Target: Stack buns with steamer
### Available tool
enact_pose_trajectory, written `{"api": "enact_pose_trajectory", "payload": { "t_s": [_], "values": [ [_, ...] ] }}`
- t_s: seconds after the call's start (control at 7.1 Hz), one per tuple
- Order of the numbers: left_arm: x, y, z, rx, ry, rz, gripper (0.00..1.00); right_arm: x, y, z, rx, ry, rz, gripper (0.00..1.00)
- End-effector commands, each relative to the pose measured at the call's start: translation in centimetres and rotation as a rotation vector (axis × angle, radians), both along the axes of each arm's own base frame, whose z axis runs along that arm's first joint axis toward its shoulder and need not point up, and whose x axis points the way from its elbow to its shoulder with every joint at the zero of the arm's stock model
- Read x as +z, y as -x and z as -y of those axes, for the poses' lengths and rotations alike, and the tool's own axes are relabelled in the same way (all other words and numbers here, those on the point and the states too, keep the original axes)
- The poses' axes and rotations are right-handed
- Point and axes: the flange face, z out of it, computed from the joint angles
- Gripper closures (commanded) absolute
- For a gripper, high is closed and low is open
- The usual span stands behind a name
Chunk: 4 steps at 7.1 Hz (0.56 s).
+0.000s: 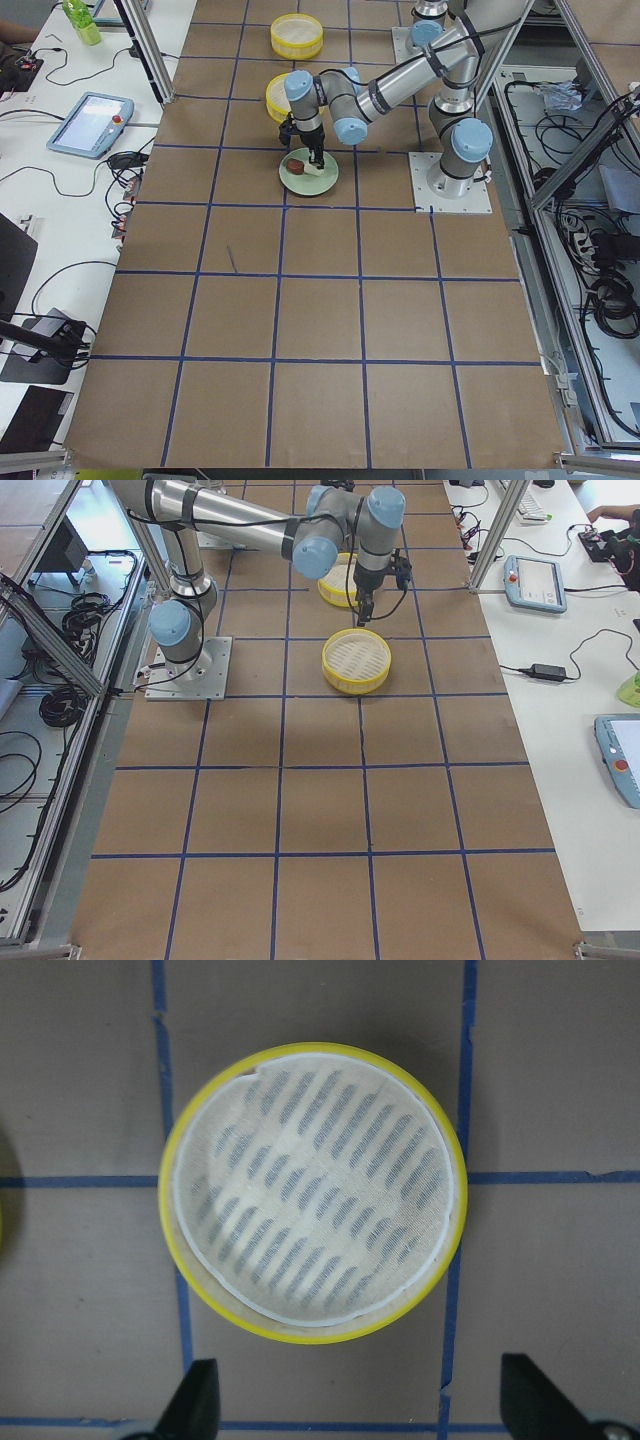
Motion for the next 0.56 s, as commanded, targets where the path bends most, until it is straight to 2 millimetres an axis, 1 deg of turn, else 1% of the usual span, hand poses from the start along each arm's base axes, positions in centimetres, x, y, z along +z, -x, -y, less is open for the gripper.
{"api": "enact_pose_trajectory", "payload": {
  "t_s": [0.0, 0.14, 0.28, 0.42],
  "values": [
    [7.6, 0.7, 0.1, -0.001, 0.064, 0.0, 0.98, -11.0, 4.3, 0.2, 0.011, 0.006, 0.006, 0.01],
    [11.1, 1.8, 0.3, -0.006, 0.081, -0.045, 0.98, -14.5, 4.9, 1.2, 0.013, 0.037, -0.01, 0.04],
    [13.2, 3.8, 1.2, 0.024, 0.112, -0.08, 0.98, -16.9, 5.0, 1.1, 0.014, 0.006, -0.003, 0.12],
    [13.5, 7.6, 1.3, 0.087, 0.127, -0.11, 0.98, -17.6, 5.5, 0.6, 0.006, 0.013, -0.006, 0.19]
  ]
}}
